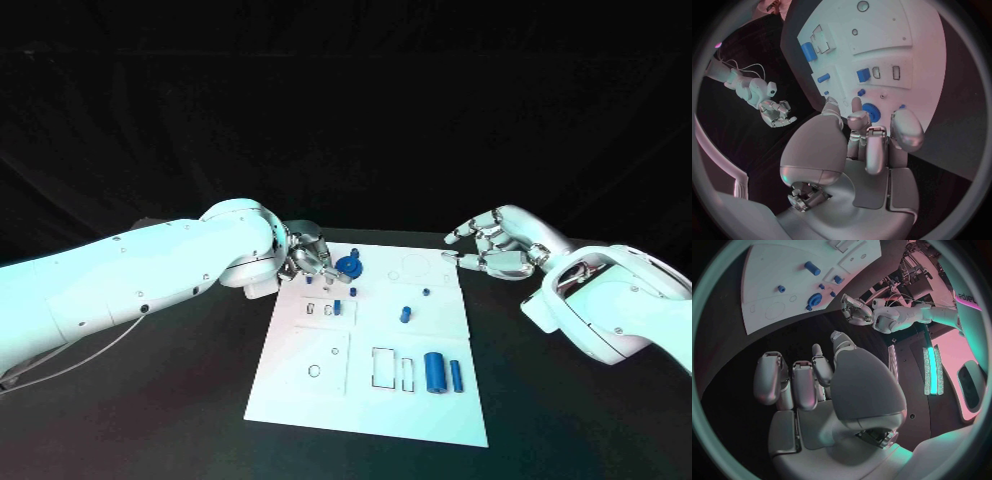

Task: Assemble the parts on the task board

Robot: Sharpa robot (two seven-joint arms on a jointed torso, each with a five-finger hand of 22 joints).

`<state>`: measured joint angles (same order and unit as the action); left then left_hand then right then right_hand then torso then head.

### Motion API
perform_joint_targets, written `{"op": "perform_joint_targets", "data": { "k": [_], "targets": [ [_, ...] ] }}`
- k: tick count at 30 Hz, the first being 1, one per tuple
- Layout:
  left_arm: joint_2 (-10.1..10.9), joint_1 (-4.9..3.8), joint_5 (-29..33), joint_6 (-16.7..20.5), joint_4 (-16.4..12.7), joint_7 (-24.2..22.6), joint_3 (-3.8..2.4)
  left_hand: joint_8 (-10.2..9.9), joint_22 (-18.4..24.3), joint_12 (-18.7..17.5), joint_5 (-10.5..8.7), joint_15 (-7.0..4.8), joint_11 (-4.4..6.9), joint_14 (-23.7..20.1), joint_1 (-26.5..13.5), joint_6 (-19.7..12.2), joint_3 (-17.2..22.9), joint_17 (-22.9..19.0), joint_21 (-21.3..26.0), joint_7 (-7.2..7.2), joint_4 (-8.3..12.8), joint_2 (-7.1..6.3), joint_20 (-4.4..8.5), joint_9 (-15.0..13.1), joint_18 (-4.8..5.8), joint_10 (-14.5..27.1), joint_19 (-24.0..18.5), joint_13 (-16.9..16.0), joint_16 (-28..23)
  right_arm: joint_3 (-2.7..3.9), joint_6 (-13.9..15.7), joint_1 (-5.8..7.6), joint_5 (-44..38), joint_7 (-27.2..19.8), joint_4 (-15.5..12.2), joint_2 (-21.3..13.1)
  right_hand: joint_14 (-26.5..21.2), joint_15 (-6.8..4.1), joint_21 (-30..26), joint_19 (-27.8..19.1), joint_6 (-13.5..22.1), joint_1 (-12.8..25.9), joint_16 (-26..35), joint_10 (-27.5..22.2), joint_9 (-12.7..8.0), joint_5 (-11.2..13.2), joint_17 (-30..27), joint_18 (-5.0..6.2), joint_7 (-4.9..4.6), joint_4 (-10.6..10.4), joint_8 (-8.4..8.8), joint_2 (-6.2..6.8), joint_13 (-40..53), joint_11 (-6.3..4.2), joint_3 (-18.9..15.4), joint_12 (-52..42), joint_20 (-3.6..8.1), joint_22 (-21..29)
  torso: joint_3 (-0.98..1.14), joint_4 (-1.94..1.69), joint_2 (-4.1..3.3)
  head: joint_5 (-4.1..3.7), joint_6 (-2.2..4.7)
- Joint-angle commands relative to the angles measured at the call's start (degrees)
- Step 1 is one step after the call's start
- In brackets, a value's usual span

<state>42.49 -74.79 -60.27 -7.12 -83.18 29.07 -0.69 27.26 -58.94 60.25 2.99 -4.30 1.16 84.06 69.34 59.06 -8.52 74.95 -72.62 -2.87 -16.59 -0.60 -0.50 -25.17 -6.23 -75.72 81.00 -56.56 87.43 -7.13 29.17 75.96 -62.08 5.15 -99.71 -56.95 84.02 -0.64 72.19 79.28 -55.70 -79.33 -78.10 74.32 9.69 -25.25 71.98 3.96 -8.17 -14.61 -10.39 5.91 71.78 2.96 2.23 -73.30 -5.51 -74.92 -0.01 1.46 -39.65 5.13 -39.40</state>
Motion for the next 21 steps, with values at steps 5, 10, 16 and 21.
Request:
{"op": "perform_joint_targets", "data": {
  "k": [5,10,16,21],
  "targets": [
    [-2.82,-0.77,-3.2,-4.1,1.29,9.48,0.56,1.51,-1.4,0.96,-0.03,-0.61,0.28,5.03,-1.42,-0.7,-1.43,11.98,-1.05,0.28,-0.15,0.07,0.05,-2.04,1.07,0.36,0.25,-1.09,0.54,0.01,-0.02,0.04,-2.51,3.76,0.21,0.24,1.78,-0.49,-0.41,0.17,-0.3,0.57,0.29,0.8,0.13,0.77,0.05,0.35,0.3,-0.22,-0.42,-0.22,0.34,0.13,-0.27,-0.61,0.38,-3.53,-0.02,-0.08,-0.09,0.29,-0.33],
    [-4.3,-0.92,-3.55,-6.73,2.47,10.01,0.73,1.83,-1.61,-0.17,-0.02,-0.57,0.23,4.87,-2.23,-1.23,-1.7,11.51,-1.22,0.24,-0.19,-0.31,0.02,-2.77,1.09,1.28,0.13,0.06,0.2,0.0,-0.01,0.0,-2.63,4.17,0.51,0.69,1.79,-0.5,-0.42,0.21,-0.32,0.63,0.34,0.91,0.14,0.77,0.03,0.35,0.33,-0.27,-0.49,-0.25,0.44,0.11,-0.28,-0.73,0.39,-3.54,-0.03,0.02,-0.12,0.55,-0.9],
    [-5.86,-0.94,-3.66,-7.93,4.08,9.63,0.88,1.9,-1.54,-0.57,-0.01,-0.53,0.19,4.92,-2.19,-1.44,-1.66,11.72,-1.19,0.2,-0.13,-0.41,-0.01,-2.99,1.08,1.62,0.02,0.43,0.33,0.0,0.07,-0.05,-2.67,4.31,0.68,1.02,1.79,-0.5,-0.48,0.2,-0.33,0.66,0.39,0.89,0.15,0.62,-0.03,0.36,0.34,-0.3,-0.51,-0.27,0.4,0.1,-0.28,-0.7,0.4,-3.51,-0.1,-0.01,-0.14,0.22,-1.14],
    [-7.15,-0.92,-3.36,-8.07,5.55,9.0,1.08,2.1,-1.59,-0.95,-0.01,-0.43,0.09,4.88,-3.57,-1.81,-1.74,11.66,-1.25,0.11,-0.3,-0.6,-0.12,-3.55,1.07,2.04,-0.16,0.74,0.27,0.0,0.13,-0.09,-2.68,4.17,0.85,1.39,1.75,-0.51,-0.67,0.11,-0.3,0.68,0.52,0.83,0.15,0.51,-0.21,0.4,0.34,-0.33,-0.52,-0.27,0.32,0.09,-0.28,-0.63,0.4,-3.4,-0.11,0.06,-0.26,0.29,-1.37]
  ]
}}
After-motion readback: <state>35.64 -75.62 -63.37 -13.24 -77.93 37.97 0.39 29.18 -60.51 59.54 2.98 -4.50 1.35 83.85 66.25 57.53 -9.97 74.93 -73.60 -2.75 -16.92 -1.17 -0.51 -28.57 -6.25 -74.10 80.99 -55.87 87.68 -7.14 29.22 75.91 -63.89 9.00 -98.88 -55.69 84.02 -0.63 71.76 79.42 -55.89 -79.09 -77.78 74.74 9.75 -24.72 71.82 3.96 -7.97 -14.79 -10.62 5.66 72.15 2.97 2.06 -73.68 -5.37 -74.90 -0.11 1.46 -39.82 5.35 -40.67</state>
